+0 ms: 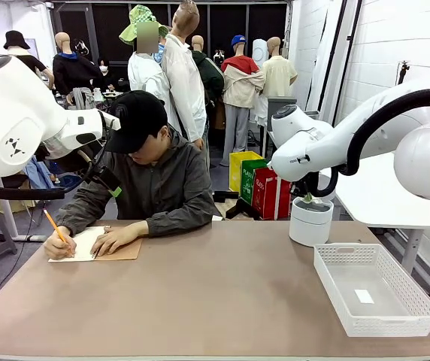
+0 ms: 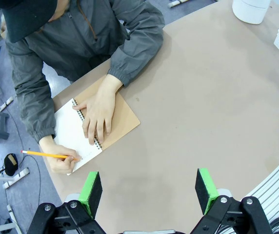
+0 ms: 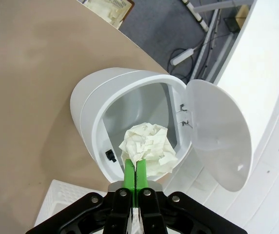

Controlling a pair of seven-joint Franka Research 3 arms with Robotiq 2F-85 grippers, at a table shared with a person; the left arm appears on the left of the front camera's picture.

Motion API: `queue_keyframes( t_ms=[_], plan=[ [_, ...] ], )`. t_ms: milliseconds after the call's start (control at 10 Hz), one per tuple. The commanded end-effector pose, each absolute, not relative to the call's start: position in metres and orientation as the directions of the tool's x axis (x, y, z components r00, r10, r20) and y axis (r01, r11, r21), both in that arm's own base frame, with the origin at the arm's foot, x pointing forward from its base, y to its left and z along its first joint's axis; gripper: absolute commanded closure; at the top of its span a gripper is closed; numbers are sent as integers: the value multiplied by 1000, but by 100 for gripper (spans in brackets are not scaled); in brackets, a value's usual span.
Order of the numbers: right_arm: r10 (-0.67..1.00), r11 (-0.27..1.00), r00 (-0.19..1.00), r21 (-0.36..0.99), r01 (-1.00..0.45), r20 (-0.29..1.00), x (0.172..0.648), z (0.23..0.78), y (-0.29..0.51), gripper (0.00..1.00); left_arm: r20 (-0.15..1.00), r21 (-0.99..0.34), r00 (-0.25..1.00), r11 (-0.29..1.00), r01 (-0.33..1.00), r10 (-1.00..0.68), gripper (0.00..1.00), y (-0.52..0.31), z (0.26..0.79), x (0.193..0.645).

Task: Sort the paper based on its condition.
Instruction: If a person hands you a paper, place it in the Organizing basket , and if it's crumpled, put it in the Trash can.

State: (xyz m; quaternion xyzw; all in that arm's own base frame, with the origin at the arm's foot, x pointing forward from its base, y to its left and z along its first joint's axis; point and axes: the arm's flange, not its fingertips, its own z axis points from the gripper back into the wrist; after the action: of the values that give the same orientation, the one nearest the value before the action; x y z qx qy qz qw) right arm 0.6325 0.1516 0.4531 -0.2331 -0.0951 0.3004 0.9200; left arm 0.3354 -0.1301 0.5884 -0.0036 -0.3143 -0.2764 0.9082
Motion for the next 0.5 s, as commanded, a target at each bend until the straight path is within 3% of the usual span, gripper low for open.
queue_keyframes(
  t_ms=[0, 100, 200, 400],
  plan=[
    [590, 698, 807, -516, -497, 19, 643, 453, 152, 100, 572, 167, 651, 848, 504, -499, 0, -130, 590, 336],
    [589, 698, 808, -515, -499, 16, 645, 453, 153, 100, 572, 167, 651, 848, 504, -499, 0, -130, 590, 336],
    [587, 702, 810, -511, -496, 20, 646, 453, 152, 90, 572, 167, 651, 848, 504, -499, 0, -130, 590, 336],
    [578, 709, 815, -513, -485, 28, 647, 450, 152, 51, 572, 167, 651, 848, 504, -499, 0, -130, 590, 336]
  ],
)
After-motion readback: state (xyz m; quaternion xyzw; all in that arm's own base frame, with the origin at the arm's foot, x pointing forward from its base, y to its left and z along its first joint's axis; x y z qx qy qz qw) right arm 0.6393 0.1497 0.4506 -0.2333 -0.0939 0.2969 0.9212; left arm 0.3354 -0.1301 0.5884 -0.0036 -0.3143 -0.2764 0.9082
